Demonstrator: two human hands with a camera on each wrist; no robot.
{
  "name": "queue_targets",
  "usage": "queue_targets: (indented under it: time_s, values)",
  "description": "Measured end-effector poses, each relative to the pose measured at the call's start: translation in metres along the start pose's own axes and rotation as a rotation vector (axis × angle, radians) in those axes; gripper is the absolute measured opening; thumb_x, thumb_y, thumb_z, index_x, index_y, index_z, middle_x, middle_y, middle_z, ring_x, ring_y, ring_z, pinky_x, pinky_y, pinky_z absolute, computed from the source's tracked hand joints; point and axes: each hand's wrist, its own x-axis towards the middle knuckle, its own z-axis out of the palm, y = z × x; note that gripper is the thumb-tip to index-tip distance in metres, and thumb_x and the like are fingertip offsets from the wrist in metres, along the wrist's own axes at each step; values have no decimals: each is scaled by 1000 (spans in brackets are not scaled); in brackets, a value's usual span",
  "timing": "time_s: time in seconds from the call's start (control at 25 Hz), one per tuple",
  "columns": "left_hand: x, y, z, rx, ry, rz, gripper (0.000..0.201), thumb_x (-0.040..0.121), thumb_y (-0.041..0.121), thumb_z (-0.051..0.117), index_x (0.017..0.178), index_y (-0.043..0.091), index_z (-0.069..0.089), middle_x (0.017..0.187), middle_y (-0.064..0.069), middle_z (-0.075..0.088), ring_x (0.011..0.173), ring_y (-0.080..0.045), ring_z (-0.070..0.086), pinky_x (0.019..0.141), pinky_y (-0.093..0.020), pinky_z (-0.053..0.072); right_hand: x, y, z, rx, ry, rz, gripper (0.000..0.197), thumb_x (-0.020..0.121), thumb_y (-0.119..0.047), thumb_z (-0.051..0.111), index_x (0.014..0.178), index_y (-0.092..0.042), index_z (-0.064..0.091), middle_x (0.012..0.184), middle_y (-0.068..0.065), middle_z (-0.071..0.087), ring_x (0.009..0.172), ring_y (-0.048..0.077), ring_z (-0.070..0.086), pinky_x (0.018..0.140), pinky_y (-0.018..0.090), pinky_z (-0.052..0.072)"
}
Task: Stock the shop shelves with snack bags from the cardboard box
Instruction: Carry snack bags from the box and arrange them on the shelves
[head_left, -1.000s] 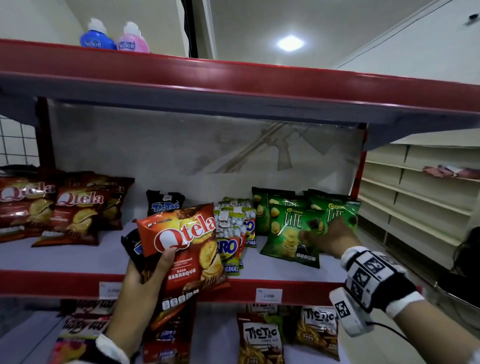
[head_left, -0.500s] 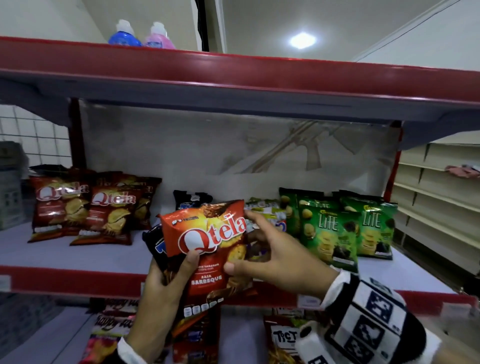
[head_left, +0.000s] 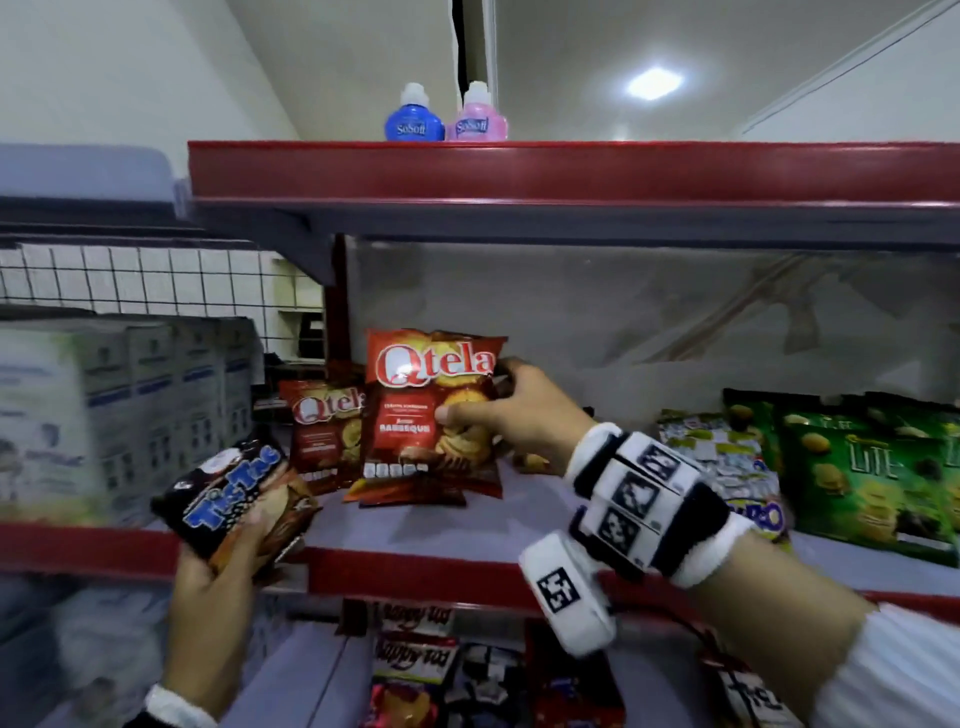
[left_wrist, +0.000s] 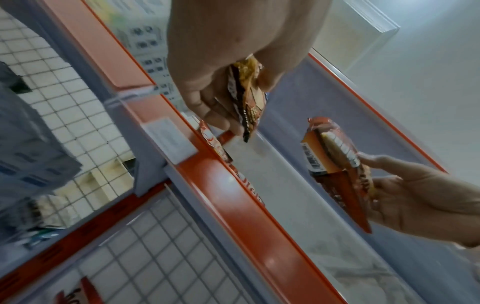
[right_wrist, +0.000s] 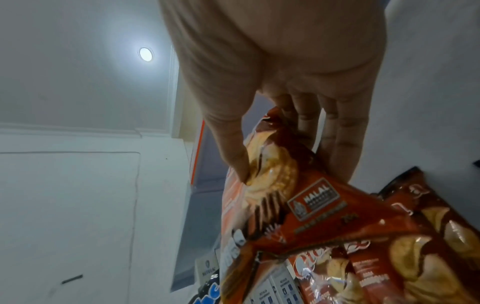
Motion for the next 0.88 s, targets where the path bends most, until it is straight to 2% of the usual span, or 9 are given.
queue_targets:
  time_s: [0.16,0.2,0.28,0.36,0.44,0.56,0.64,0.76,0.88]
  values:
    - [29,5,-55,36,39,-20,30,93,19,57,122,25,57,117,-4,64,82,-1,64,65,-17,57,48,-5,69,-234,-91,99,30,61,-17,87,75,-19,61,79,-3,67,78,18,65,63,26,54]
    - [34,7,-66,39,33,-27,35,93,18,57,128,22,54,120,-6,63,81,-1,66,68,-22,58,59,-7,84,-294,-100,124,32,59,-19,89,80,-16,64,83,-1,68,82,18,66,69,28,55]
    - [42,12,-85,44,26,-49,41,92,19,57,133,20,50,125,-11,61,98,-20,67,87,-41,55,79,-7,111,-418,-128,185,48,55,-24,91,95,-10,68,95,5,71,88,22,67,80,35,57]
    - [48,14,-101,60,34,-73,43,92,20,57,134,21,48,126,-12,60,111,-33,60,99,-55,44,98,-4,136,-555,-163,224,52,56,-28,91,94,-6,65,94,5,70,78,20,67,66,28,58]
    - [51,12,-110,59,34,-93,44,91,22,58,135,23,48,124,-11,61,109,-34,60,97,-56,44,109,4,155,-665,-146,263,56,59,-34,89,98,-6,60,95,5,67,76,18,65,57,20,52]
    - [50,11,-108,72,-7,-157,43,85,39,60,127,30,55,118,-2,66,104,-26,63,96,-50,47,114,14,164,-811,-125,299,80,66,-47,81,126,-4,49,125,10,58,111,25,58,83,28,51]
    - [48,11,-102,77,-72,-161,44,77,51,59,119,37,56,110,12,68,99,-14,64,88,-39,51,110,9,160,-860,-154,291,77,69,-50,77,126,-6,51,127,10,58,111,25,57,77,26,48]
    - [47,16,-79,70,-171,-101,55,77,54,54,130,39,48,114,16,65,104,-8,62,91,-35,48,95,-16,139,-975,-161,211,71,74,-60,68,119,-8,55,120,9,61,99,23,59,67,25,44]
    - [48,20,-44,39,-266,-25,55,79,51,55,132,37,47,114,14,67,102,-2,65,82,-20,49,71,-36,113,-643,-225,44,71,77,-62,62,132,-21,42,123,3,57,98,18,61,73,29,55]
